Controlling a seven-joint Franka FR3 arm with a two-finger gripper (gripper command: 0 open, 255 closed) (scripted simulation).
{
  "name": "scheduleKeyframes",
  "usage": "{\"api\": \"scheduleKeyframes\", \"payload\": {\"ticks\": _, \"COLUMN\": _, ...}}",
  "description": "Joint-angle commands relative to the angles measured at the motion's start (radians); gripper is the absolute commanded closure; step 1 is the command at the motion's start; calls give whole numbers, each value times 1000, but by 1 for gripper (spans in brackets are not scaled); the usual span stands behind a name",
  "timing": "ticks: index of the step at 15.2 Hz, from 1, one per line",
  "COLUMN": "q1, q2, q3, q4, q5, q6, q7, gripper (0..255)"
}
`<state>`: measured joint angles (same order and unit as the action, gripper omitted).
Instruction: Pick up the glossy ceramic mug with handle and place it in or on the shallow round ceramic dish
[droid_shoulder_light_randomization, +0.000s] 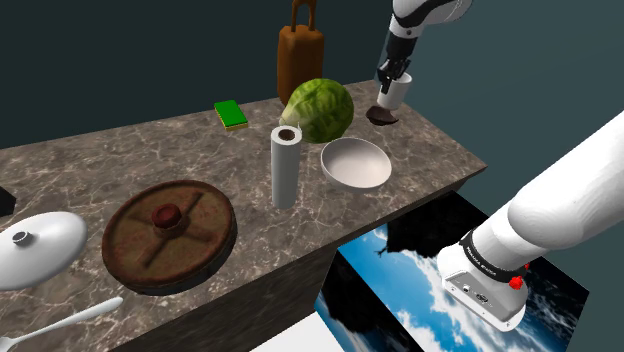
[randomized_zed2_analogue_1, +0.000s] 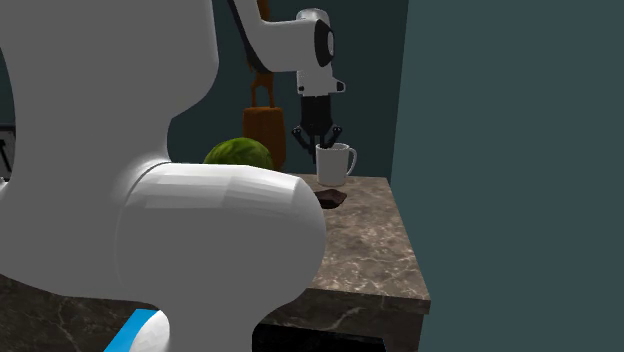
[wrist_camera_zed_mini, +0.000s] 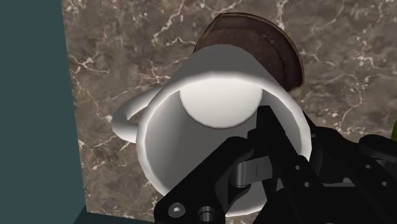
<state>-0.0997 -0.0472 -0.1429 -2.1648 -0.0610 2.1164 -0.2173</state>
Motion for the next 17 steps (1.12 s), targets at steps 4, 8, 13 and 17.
{"api": "scheduleKeyframes", "payload": {"ticks": 4, "q1": -1, "q2": 17, "q3": -2, "q4": -27, "q5": 1, "q6": 46, "q7": -1, "gripper": 255}}
{"api": "scheduleKeyframes", "payload": {"ticks": 8, "q1": -1, "q2": 17, "q3": -2, "q4": -27, "q5": 1, "q6": 46, "q7": -1, "gripper": 255}}
{"api": "scheduleKeyframes", "payload": {"ticks": 13, "q1": -1, "q2": 17, "q3": -2, "q4": -27, "q5": 1, "q6": 45, "q7": -1, "gripper": 0}}
{"api": "scheduleKeyframes", "payload": {"ticks": 17, "q1": 0, "q2": 3, "q3": 0, "q4": -9, "q5": 0, "q6": 12, "q7": 0, "gripper": 0}}
